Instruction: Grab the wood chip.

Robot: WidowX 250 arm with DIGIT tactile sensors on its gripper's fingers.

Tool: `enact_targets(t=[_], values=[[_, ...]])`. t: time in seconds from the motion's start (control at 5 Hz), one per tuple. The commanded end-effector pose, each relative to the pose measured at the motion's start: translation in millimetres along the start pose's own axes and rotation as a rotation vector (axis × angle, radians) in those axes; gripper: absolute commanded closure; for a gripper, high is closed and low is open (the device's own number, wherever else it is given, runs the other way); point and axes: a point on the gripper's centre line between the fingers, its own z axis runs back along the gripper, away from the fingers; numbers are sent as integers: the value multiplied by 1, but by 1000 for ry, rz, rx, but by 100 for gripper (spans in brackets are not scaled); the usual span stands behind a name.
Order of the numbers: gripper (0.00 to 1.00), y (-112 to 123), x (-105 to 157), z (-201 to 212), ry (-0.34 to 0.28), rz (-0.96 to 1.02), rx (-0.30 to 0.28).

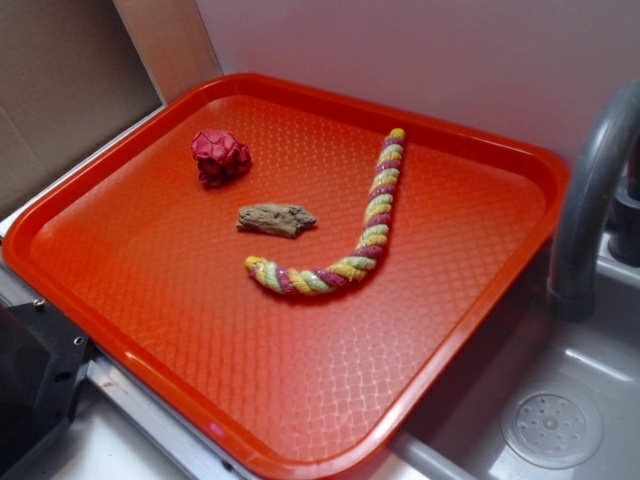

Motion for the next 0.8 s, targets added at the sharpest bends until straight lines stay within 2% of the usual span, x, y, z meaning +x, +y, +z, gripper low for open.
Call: enact_targets(t=[0.0, 0.2, 0.4, 0.6], values=[[0, 0, 0, 0, 0, 0, 0], [0, -33, 44, -46, -51, -250, -32], [0, -35, 73, -100, -55, -500, -49], [0, -37, 77, -132, -119, -711, -55]])
